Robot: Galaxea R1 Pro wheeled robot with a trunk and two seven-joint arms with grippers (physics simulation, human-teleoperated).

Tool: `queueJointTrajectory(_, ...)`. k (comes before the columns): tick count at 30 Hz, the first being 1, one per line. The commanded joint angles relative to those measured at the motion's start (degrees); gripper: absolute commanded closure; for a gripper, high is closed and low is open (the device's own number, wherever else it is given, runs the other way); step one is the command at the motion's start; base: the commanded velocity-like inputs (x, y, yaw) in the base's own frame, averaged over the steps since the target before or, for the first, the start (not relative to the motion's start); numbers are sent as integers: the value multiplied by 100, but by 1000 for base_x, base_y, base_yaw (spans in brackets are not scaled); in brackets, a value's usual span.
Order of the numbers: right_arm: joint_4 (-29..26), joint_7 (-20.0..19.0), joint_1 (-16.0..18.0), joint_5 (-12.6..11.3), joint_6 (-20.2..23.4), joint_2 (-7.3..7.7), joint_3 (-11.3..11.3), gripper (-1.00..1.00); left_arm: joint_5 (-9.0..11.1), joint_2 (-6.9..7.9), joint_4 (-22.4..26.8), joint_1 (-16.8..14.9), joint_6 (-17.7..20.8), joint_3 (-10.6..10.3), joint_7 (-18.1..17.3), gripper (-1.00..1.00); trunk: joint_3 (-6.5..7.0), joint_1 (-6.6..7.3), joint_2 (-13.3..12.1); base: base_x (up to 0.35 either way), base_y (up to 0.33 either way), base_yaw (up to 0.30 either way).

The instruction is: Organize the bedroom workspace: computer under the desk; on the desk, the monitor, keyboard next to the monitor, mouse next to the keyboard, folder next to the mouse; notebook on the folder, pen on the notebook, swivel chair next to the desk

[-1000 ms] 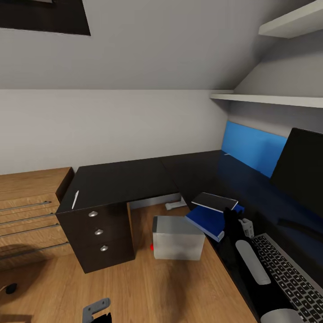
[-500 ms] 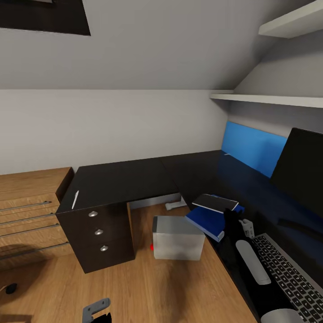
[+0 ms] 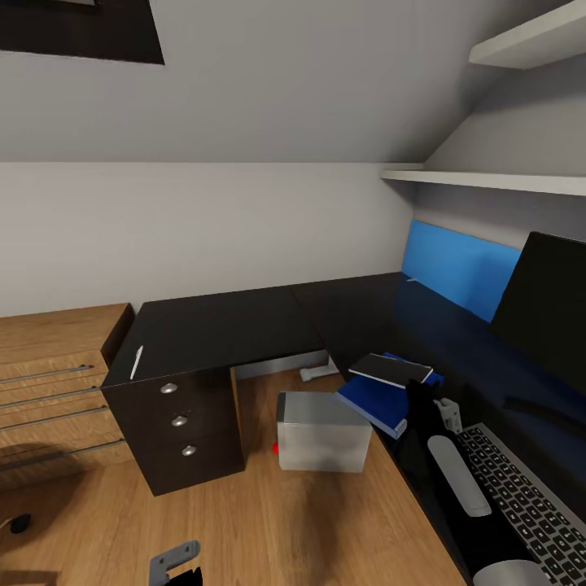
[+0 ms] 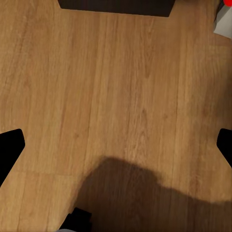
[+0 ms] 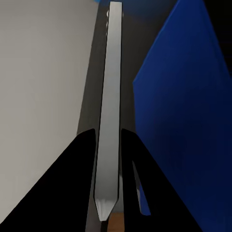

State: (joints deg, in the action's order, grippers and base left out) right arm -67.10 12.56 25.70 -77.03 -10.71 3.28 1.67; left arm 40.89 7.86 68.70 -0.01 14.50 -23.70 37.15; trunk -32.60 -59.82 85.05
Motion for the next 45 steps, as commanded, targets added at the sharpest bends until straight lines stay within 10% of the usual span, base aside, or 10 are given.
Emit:
queueJointTrajectory(1,-6,7,2,-58,-44,6,18,100,25,5,12,-1,18,-12,38,-100,-5,0,3,0,0,0)
queueJointTrajectory(8,-8,9,4,-58,-41,10,18,100,33,5,15,0,18,-12,38,-100,-5,0,3,0,0,0)
queueJointTrajectory(9,-9,9,3,-58,-42,11,18,-100,33,5,14,0,18,-12,38,-100,-5,0,3,0,0,0)
queueJointTrajectory(45,-50,-35,-1,-62,-45,15,23,-100,61,5,12,0,18,-13,38,-100,-5,0,3,-4,-17,0)
